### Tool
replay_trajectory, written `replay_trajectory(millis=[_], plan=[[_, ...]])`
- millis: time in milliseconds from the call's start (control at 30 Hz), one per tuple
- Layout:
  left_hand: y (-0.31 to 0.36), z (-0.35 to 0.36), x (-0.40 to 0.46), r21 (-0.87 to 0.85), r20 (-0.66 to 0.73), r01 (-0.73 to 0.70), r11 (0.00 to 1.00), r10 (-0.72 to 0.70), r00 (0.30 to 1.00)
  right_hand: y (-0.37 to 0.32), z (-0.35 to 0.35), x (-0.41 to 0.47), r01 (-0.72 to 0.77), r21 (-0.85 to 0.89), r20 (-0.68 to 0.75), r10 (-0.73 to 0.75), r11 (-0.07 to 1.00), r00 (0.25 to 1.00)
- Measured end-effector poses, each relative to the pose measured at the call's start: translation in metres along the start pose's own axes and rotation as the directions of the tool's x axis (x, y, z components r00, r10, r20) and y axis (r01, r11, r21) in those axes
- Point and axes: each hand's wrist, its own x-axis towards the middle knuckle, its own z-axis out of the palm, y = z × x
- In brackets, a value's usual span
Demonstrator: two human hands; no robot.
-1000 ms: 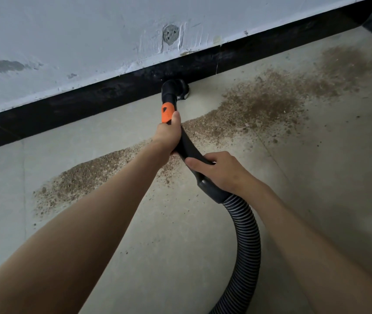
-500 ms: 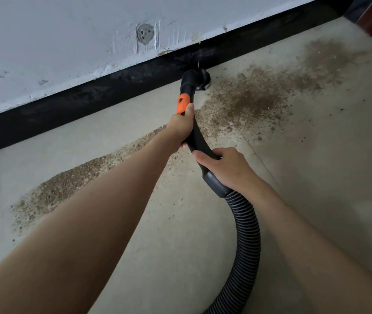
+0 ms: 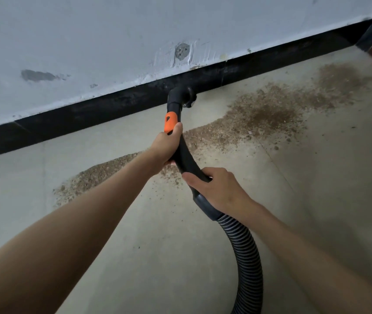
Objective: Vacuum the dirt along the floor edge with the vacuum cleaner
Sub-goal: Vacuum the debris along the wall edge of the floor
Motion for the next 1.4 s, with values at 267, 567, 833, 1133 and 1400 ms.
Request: replay_trajectory(millis=[267, 567, 833, 1133, 1400], plan=[[-0.035, -0.098, -0.047, -0.111, -0.123, 0.008, 0.994, -0.022, 0.992, -0.067, 0.063, -0.032, 0.059, -0.055, 0.171, -0.048, 0.997, 0.984], [-0.115, -0.201, -0.116, -0.382, -0.28, 0.038, 0.923, -0.155, 0.947, -0.144, 0.146, -0.053, 0.141, -0.262, 0.447, -0.01, 0.955, 0.894], [-0.196, -0.206, -0.173, -0.528, -0.311, 0.128, 0.84, -0.332, 0.89, -0.142, 0.196, -0.098, 0.308, -0.506, 0.585, 0.058, 0.806, 0.809], [-0.204, -0.184, -0.177, -0.543, -0.311, 0.141, 0.828, -0.354, 0.882, -0.126, 0.187, -0.109, 0.307, -0.514, 0.587, 0.067, 0.801, 0.807], [-0.187, -0.183, -0.165, -0.476, -0.288, 0.172, 0.862, -0.338, 0.896, -0.13, 0.184, -0.101, 0.213, -0.531, 0.537, 0.131, 0.82, 0.833]])
